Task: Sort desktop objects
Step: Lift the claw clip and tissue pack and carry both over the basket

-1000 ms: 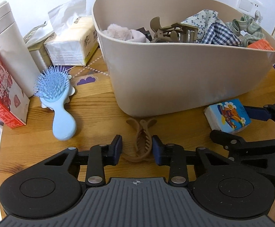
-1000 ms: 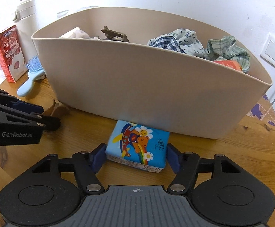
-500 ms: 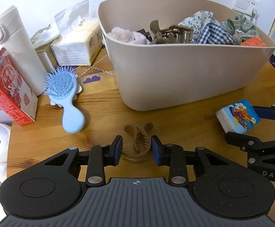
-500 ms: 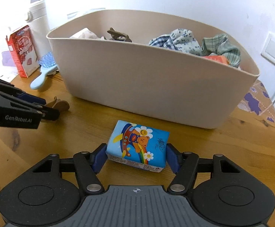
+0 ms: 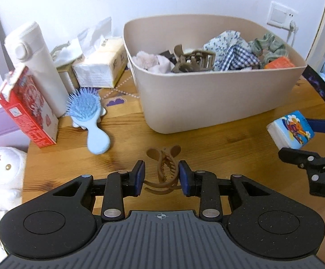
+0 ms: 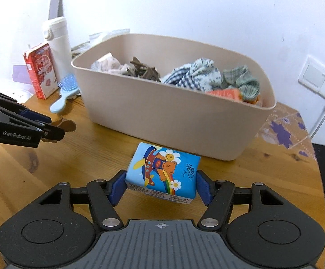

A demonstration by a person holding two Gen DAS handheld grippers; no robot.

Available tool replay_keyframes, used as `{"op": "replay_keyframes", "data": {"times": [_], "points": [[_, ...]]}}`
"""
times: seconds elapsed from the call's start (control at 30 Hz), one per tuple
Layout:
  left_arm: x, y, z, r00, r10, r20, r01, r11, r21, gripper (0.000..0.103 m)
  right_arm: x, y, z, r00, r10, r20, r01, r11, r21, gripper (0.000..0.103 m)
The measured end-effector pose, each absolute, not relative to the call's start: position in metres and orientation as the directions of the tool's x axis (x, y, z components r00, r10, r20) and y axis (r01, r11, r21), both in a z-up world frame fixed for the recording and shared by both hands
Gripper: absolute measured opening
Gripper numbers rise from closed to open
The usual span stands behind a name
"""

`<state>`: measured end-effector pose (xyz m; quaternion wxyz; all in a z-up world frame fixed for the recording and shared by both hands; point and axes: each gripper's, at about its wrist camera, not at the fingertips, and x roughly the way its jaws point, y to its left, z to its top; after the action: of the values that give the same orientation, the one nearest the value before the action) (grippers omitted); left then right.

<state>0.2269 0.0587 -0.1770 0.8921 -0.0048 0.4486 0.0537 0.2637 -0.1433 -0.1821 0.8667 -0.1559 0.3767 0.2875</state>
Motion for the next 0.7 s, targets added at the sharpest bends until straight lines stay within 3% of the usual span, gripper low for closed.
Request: {"op": "replay_keyframes", "data": {"times": [0.7], "points": [[0.196,0.056,-0.088,0.725,0.080,-0.684,-0.033,0.996,0.082,0.033,0.258,-0.162,-0.094,0.645,0.463,-0.608,-0.662,0.736,-0.141,0.063]]}}
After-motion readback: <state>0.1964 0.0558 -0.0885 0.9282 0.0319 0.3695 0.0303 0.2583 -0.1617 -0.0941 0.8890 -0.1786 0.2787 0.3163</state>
